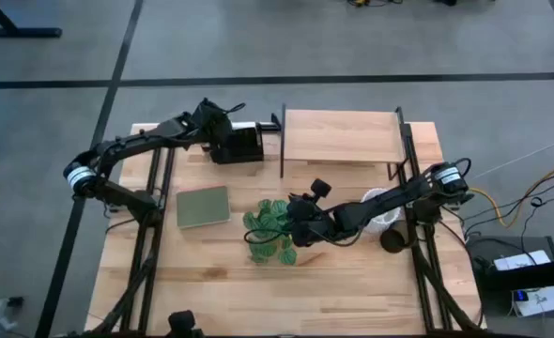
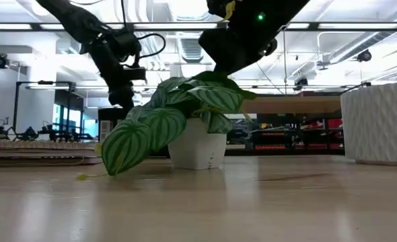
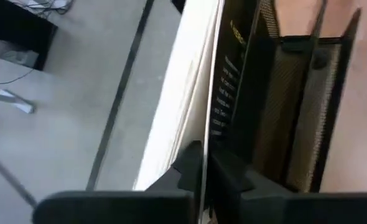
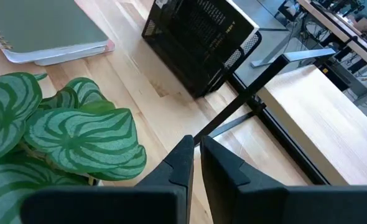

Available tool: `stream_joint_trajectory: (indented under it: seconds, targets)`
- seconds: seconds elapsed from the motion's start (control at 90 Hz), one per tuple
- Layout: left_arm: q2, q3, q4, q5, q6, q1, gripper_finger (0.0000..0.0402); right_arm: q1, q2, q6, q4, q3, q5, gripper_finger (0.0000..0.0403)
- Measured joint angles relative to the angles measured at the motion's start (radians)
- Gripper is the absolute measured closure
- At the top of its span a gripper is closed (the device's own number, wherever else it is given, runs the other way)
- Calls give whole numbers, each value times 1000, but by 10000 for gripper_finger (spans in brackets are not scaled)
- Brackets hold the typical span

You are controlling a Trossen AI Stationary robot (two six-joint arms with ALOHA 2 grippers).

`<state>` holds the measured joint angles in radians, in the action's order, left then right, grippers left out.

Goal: Stock shelves
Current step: Remove the black book from the black mesh bookshelf

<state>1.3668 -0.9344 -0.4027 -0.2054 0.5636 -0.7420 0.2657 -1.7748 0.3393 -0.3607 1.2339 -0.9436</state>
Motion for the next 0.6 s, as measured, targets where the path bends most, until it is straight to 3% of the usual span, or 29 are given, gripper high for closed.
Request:
stream_joint_trajectory:
  seconds: [0.6]
  targets:
    - [-139,0,-1,-42,-9,80,398,0,0,0,0,0,0,389]
